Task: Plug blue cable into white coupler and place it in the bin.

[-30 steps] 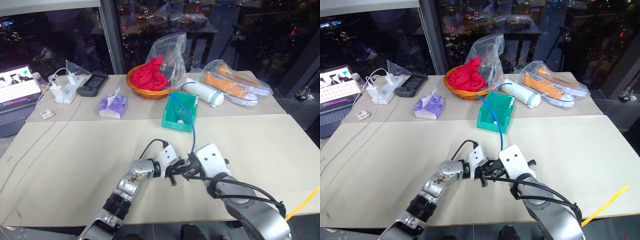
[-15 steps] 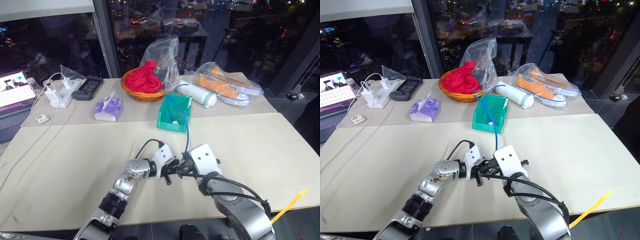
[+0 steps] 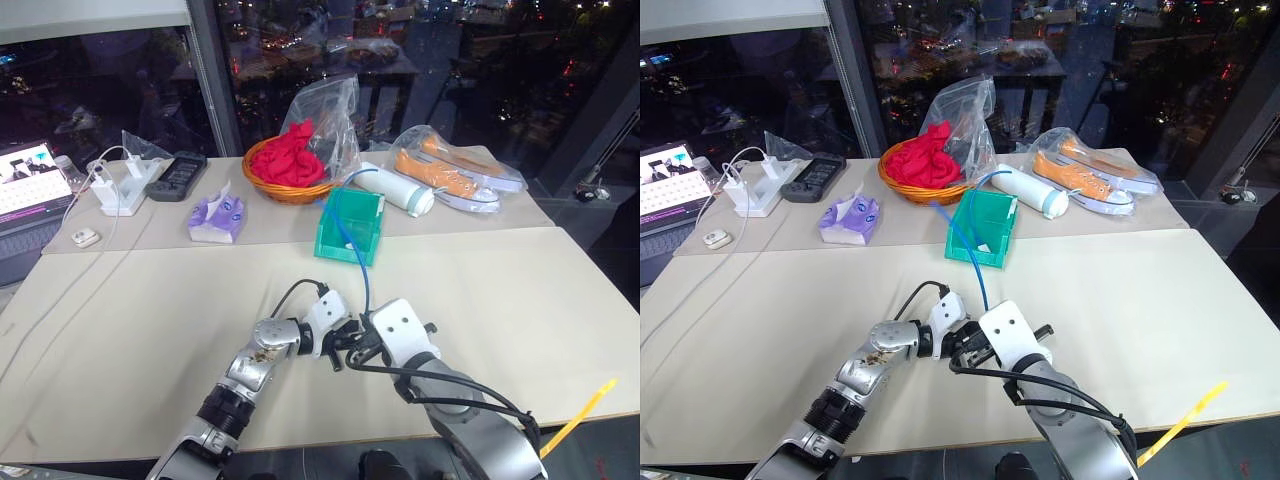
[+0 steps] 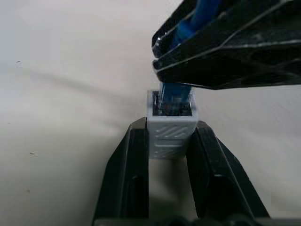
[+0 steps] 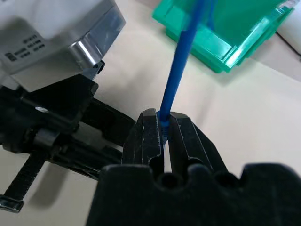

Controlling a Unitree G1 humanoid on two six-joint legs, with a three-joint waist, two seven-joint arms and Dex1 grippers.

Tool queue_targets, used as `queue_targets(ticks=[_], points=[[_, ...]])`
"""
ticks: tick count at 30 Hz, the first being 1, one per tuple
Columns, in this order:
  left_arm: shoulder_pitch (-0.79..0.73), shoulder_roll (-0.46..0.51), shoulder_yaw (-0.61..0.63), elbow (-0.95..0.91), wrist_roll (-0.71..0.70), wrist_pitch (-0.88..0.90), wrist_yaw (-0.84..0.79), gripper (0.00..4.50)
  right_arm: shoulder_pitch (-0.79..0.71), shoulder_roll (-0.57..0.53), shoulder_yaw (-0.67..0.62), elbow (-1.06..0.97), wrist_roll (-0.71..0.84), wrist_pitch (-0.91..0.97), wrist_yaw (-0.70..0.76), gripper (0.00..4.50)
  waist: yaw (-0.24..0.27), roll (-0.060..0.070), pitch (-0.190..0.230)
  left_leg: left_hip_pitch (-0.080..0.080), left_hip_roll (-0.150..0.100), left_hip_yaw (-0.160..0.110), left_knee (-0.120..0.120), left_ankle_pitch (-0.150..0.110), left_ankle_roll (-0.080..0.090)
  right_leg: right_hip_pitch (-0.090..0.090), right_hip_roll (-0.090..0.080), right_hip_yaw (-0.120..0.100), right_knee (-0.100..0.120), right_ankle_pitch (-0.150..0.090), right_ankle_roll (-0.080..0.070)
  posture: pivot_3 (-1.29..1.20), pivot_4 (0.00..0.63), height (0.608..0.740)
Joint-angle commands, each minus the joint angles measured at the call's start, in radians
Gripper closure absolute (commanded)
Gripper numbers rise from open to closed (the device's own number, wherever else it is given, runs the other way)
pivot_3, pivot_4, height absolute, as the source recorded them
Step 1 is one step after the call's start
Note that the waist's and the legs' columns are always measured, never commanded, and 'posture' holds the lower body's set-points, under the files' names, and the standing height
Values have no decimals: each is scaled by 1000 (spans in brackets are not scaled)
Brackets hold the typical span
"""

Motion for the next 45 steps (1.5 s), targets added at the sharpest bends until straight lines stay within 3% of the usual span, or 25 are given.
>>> queue_targets(ticks=[1, 11, 21, 24, 34, 36, 41, 45], points=[[-7, -3, 39, -81, -43, -13, 7, 3865, 105, 14, 170, 146, 39, 75, 64, 4500, -1, -1, -1, 1, 0, 0, -1, 0, 0, 0, 0, 0, 0, 0, -1, 0, 150, 723], [17, 9, 36, -129, -46, 18, 7, 3865, 172, 27, 156, 203, -1, 101, 90, 4500, 0, -9, -9, 8, 1, 0, -12, 0, 0, 1, 0, 0, 1, -7, -3, 0, 150, 723], [12, 14, 43, -138, -44, 27, 19, 3865, 164, 85, 129, 385, 22, 141, 126, 4500, -3, -19, -19, 18, 2, -1, -16, -1, 2, 8, 2, -1, 1, -12, -4, 0, 150, 723], [9, 14, 45, -131, -44, 22, 25, 3865, 155, 84, 121, 394, 25, 129, 149, 4500, -3, -21, -20, 29, 3, -1, -17, -3, 4, 17, 3, -1, 1, -16, -3, 0, 150, 723], [-1, -9, 48, -83, -37, -23, 39, 3865, 126, 57, 14, 311, -1, 94, 184, 4500, 5, -23, -22, 31, 3, -2, -24, -2, 2, 17, 2, -1, 1, -17, -3, 0, 150, 723], [-1, -11, 49, -76, -39, -33, 36, 2857, 119, 55, -8, 297, -6, 94, 187, 4500, 7, -23, -22, 31, 2, -2, -24, -2, 2, 17, 2, -1, 0, -17, -3, 0, 150, 723], [8, 1, 80, -102, -71, 8, 38, 1179, 81, 67, -116, 191, 12, 110, 188, 4500, 16, -23, -21, 29, 2, -2, -24, -2, 2, 17, 1, -1, 0, -16, -3, 0, 150, 723], [69, 60, 109, -213, -102, 49, 28, 1179, 11, 105, -309, 42, 99, 162, 222, 4500, 23, -18, -11, 26, 2, -2, -25, -1, 0, 14, 1, -1, -1, -16, -2, 0, 150, 723]])
